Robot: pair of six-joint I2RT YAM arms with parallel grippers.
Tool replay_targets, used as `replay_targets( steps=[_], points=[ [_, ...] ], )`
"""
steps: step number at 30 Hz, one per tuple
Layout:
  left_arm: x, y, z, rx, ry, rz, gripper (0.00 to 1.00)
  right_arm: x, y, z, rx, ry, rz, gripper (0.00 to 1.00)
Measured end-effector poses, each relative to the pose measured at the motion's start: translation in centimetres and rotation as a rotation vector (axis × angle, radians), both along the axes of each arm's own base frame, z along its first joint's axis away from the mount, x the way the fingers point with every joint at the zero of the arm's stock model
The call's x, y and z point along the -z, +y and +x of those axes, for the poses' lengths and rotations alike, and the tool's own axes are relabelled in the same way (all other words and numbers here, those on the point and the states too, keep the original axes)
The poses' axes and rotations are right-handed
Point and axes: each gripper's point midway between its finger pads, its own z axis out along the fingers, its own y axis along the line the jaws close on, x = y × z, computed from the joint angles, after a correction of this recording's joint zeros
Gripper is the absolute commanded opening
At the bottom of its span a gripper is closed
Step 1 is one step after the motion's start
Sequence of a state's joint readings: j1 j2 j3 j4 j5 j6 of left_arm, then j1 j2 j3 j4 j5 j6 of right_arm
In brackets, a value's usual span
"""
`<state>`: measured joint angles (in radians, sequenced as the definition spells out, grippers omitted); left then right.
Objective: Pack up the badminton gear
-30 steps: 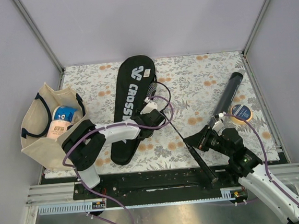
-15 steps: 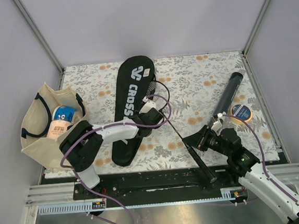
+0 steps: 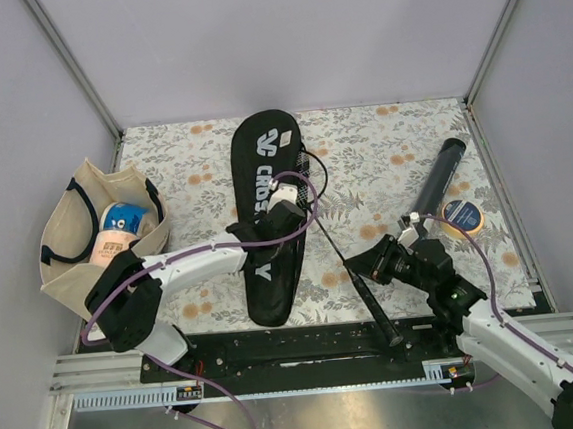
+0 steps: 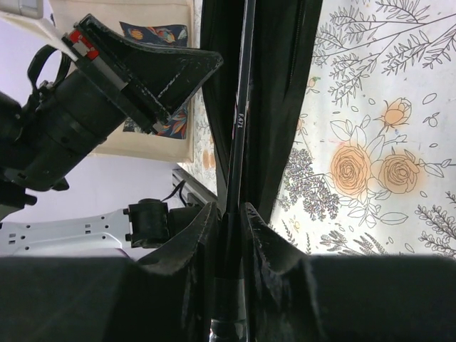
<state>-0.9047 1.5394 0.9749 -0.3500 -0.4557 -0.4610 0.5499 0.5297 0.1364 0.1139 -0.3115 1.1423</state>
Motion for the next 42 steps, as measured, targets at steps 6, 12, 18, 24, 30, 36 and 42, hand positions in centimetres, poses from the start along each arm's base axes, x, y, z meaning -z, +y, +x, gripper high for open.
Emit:
replay_targets(
  steps=[6,12,18,24,30,36,42],
  points=[
    [0.5,-0.5,-0.7,0.019,0.028,-0.027,0.0,1.2,1.2,0.7,-0.022,0.031,-0.018,0.0],
    [-0.9,-1.3,-1.6,0.021,0.04,-0.138,0.0,2.4,3.9,2.3,-0.058,0.046,-0.081,0.0],
    [-2.0,-1.9,-2.9,0.019,0.058,-0.262,0.0,3.0,6.5,4.9,-0.048,0.0,-0.115,0.0],
    [-1.4,-2.2,-4.1,0.018,0.107,-0.33,0.0,4.1,8.6,7.9,-0.022,-0.035,-0.137,0.0],
    [-1.7,-2.5,-5.1,-0.007,0.131,-0.428,0.0,5.1,10.0,10.1,0.008,-0.057,-0.165,0.0],
    [-3.3,-2.8,-5.1,-0.057,0.113,-0.564,0.0,7.6,12.0,10.2,0.003,-0.044,-0.208,0.0],
    [-2.9,-2.5,-4.9,-0.106,0.118,-0.599,0.0,8.8,13.7,10.5,0.015,-0.038,-0.232,0.0]
  ],
)
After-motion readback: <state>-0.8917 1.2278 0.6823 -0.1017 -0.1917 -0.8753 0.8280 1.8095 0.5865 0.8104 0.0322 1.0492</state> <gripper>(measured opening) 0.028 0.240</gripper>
